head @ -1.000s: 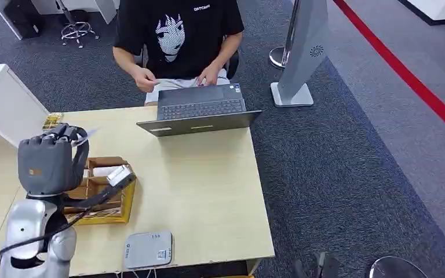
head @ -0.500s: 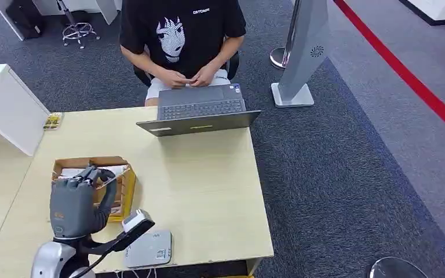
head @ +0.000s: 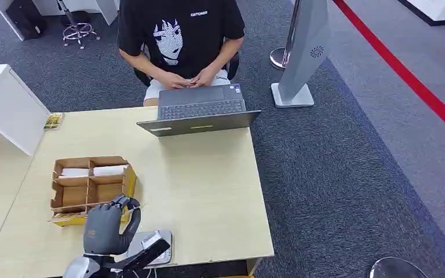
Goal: Pass the card to the sensor for recognition and then transmit it.
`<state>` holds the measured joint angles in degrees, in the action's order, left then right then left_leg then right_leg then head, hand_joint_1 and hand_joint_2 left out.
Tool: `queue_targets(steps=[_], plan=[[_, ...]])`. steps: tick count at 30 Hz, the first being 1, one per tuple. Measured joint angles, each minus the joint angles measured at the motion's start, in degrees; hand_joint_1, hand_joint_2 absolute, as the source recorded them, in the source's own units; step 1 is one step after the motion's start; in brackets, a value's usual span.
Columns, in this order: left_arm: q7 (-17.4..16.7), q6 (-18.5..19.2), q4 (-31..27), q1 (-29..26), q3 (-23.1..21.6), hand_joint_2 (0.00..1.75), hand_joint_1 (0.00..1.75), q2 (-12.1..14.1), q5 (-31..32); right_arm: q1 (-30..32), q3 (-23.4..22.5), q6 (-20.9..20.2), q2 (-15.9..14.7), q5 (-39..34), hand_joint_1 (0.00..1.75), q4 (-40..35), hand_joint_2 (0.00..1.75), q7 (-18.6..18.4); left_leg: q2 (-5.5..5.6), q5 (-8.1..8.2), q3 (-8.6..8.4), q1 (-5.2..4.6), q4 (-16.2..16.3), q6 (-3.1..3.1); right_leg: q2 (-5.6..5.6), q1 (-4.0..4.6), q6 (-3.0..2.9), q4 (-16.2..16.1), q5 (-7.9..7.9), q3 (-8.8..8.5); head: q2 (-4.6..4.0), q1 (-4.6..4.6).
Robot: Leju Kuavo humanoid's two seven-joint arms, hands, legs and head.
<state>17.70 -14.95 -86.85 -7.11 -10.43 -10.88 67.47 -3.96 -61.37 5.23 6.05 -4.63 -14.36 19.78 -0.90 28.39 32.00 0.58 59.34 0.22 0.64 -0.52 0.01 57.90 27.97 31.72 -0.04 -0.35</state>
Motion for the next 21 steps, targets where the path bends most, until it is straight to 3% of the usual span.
queue_targets(steps=[12,21], plan=[[-0.5,0.0,8.8,0.7,-0.2,1.75,1.75,-1.1,1.4,0.0,2.2,7.2,0.9,6.6,0.00,1.0,1.75,-9.1,0.00,-0.02,-0.01,0.00,0.0,0.03,0.00,0.00,-0.01,0.0,-0.01,0.01,0.00,0.00],[-0.6,0.0,11.2,1.1,-0.5,1.75,1.75,-1.1,1.8,0.1,3.3,8.3,1.4,7.4,0.00,1.3,1.75,-10.0,0.00,-0.03,-0.01,0.00,0.0,0.03,0.00,0.00,-0.01,0.0,-0.02,0.00,0.00,-0.02]])
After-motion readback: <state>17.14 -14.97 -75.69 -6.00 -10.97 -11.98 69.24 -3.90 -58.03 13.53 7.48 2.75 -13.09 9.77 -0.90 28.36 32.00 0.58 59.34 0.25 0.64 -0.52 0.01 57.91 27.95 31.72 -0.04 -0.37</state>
